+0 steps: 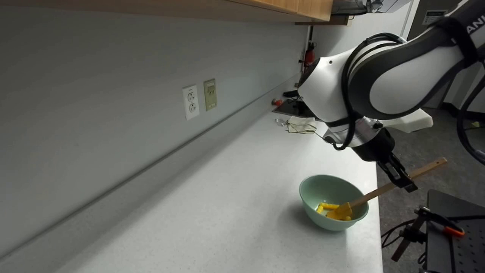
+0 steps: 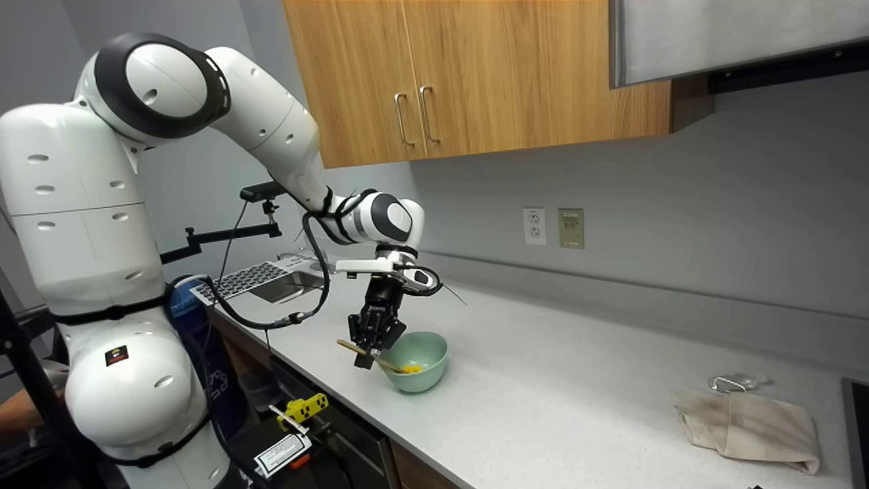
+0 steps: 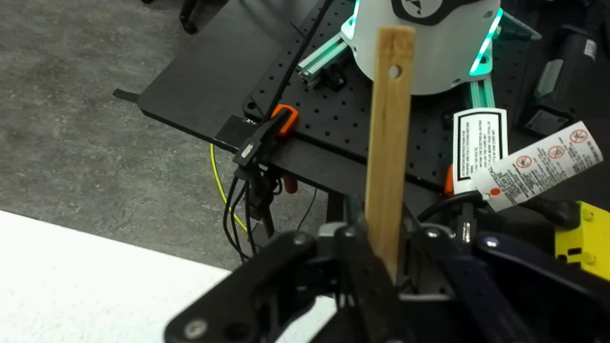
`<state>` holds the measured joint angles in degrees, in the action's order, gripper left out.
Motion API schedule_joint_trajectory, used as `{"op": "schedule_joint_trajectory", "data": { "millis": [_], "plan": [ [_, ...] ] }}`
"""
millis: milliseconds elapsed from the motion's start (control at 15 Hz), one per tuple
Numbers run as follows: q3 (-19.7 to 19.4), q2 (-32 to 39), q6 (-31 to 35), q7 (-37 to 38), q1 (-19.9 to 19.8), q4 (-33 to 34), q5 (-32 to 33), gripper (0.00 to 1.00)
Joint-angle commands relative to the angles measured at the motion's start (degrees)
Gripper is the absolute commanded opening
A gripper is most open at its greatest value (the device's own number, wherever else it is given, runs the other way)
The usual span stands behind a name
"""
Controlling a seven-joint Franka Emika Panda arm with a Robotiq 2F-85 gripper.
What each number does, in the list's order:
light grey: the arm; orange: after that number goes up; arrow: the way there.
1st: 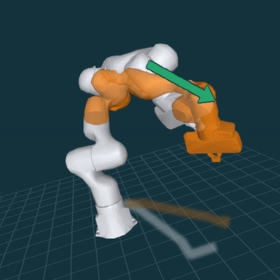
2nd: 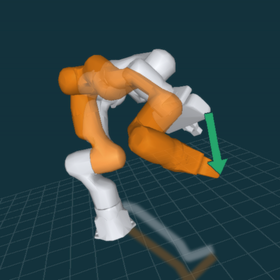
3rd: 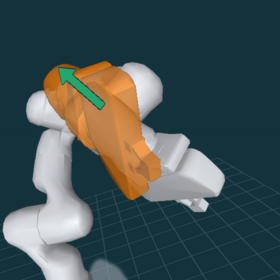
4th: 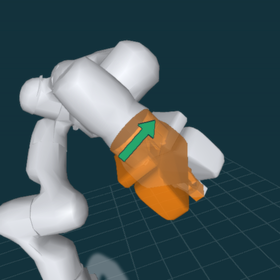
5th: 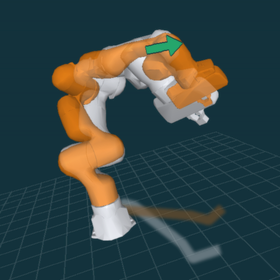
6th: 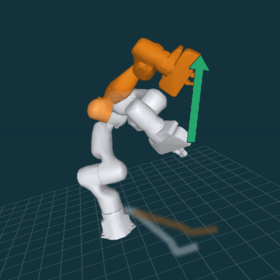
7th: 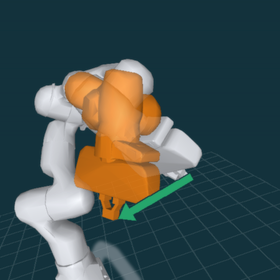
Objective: Use the wooden spoon to mix in the bowl
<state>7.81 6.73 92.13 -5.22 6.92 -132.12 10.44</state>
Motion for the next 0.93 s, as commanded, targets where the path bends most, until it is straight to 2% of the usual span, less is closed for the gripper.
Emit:
{"op": "schedule_joint_trajectory", "data": {
  "millis": [0, 200, 533, 867],
  "plan": [
    [-0.7, 1.8, 3.7, 0.2, -0.7, 1.4, -4.2, 0.04],
    [-1.3, 0.9, 7.9, 0.5, -1.1, 0.6, -6.4, 0.04],
    [-1.8, -1.4, 16.5, 3.4, -0.6, -1.7, -4.0, 0.04],
    [-1.7, -3.7, 17.0, 3.0, -0.7, -2.6, -4.4, 0.04]
  ]
}}
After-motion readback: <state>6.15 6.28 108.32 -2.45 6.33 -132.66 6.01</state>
